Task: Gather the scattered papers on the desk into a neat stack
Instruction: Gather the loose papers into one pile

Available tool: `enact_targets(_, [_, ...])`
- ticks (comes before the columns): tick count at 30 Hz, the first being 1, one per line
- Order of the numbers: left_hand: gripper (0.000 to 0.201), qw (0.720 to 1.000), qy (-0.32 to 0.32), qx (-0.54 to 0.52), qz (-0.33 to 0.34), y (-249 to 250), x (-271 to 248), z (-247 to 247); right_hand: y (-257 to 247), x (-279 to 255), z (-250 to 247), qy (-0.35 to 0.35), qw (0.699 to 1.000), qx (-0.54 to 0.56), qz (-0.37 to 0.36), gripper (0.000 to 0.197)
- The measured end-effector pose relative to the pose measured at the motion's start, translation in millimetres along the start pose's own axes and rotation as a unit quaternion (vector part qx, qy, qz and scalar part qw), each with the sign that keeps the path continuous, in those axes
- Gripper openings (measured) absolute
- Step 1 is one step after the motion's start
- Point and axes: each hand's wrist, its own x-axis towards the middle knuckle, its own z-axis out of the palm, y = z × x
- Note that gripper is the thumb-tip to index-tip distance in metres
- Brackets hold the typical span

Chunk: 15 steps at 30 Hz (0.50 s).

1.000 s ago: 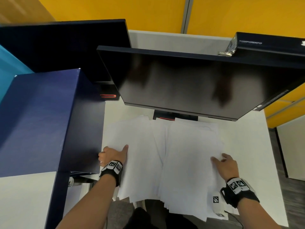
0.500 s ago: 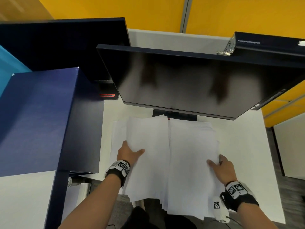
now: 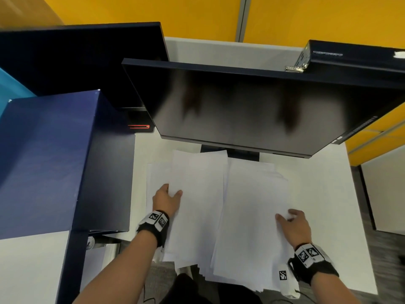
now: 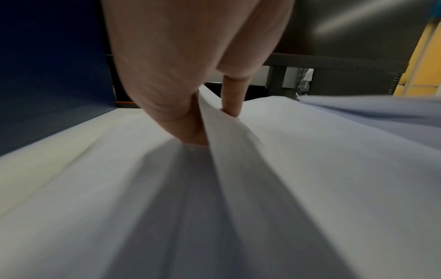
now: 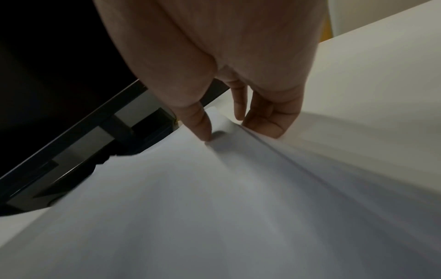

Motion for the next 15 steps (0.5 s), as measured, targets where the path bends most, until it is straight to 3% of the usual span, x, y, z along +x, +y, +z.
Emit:
enact_targets(3, [0.07,0.999,-0.045,-0.005,0.002,-2,2,2,-1,1,-1,-0.004,1.0,0.018,-0.001,0.069])
enact_targets(8, [0.053,0.997,-0.06,0.013,0.04,10,-17,31,-17,-6,15,-0.024,0.999,0.012,-0.028,0.056])
enact_targets(13, [0.052,0.992,-0.113,0.009,0.053,19,-30,56,-28,-13,27,-0.03,0.998,-0.002,-0.049,0.054])
enact_targets(15, [0.061,0.991,-0.122,-0.031,0.033,21,-32,56,-26,-15,29,-0.037,0.998,-0.005,-0.043,0.053])
